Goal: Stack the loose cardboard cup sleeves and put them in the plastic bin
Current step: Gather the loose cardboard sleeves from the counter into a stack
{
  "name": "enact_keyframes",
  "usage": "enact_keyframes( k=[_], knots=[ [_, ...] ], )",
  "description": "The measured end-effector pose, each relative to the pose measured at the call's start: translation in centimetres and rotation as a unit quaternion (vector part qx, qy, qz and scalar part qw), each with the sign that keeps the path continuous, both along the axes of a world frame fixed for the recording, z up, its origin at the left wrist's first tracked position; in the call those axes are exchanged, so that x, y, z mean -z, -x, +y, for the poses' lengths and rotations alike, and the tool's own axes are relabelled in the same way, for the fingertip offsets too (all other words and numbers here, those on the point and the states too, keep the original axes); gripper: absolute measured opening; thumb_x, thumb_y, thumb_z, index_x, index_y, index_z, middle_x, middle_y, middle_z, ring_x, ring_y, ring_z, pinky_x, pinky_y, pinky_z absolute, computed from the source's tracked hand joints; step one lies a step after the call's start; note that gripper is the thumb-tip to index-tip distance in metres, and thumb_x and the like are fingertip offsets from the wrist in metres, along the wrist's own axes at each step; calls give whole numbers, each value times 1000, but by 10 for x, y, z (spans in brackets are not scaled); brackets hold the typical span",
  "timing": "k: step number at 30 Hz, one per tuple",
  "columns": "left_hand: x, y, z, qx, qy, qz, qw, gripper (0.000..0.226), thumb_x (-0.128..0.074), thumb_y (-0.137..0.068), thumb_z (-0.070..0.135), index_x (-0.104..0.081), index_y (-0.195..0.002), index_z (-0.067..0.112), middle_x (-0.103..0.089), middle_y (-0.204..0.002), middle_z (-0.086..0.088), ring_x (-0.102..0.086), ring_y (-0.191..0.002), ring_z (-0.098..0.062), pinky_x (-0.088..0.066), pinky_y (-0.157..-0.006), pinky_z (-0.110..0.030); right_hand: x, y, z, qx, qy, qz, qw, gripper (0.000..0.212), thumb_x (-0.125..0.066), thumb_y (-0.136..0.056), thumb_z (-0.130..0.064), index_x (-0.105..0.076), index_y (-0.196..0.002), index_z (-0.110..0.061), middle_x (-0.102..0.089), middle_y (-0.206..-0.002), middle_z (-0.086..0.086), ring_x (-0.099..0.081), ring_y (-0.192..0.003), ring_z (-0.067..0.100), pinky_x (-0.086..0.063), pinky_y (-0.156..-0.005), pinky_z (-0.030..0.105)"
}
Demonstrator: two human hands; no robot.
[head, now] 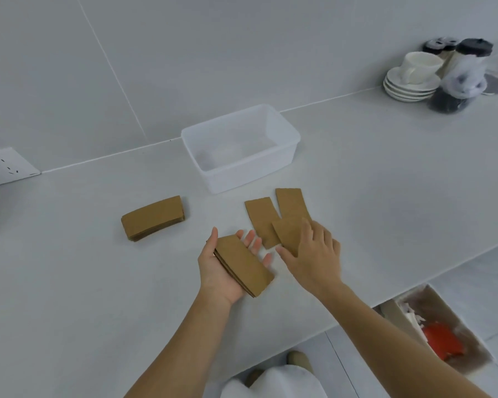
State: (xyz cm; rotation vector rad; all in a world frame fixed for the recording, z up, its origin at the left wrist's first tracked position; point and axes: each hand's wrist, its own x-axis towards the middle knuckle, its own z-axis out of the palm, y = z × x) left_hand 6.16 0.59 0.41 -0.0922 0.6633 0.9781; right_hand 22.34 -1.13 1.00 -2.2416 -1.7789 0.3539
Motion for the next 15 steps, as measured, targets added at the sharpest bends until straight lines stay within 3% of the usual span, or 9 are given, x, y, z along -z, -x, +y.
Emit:
enact_keyframes(
  k=[4,7,12,15],
  knots=[
    [1,-7,5,-1,-1,17,1000,58,-65,-70,55,-61,-107,11,-71,-104,-13,-68,-96,-29,-53,-80,-56,17,-7,-14,15,43,-11,999,73,-43,-86,-53,-19,-140,-9,-29,-149,8,-21,-139,24,-19,-110,38],
    [1,-8,7,-6,2,23,1000,60,-64,-69,60,-61,-103,10,-72,-103,-13,-68,-99,-28,-52,-84,-57,18,-6,-17,12,26,-18,999,67,-42,-89,-49,-22,-139,-9,-35,-146,6,-27,-135,23,-23,-108,36],
    [-2,-9,10,-16,6,26,1000,68,-62,-70,61,-60,-113,8,-71,-110,-13,-67,-102,-28,-52,-82,-55,12,-7,-13,20,32,2,999,73,-47,-88,-40,-9,-141,-7,-45,-135,8,-39,-124,25,-29,-101,36],
    [-5,-8,11,-22,2,33,999,70,-61,-71,61,-59,-118,9,-71,-110,-13,-67,-102,-28,-53,-79,-54,4,-9,-8,23,39,37,998,67,-52,-84,-39,-23,-137,-9,-50,-128,8,-43,-119,26,-31,-99,36]
  ],
)
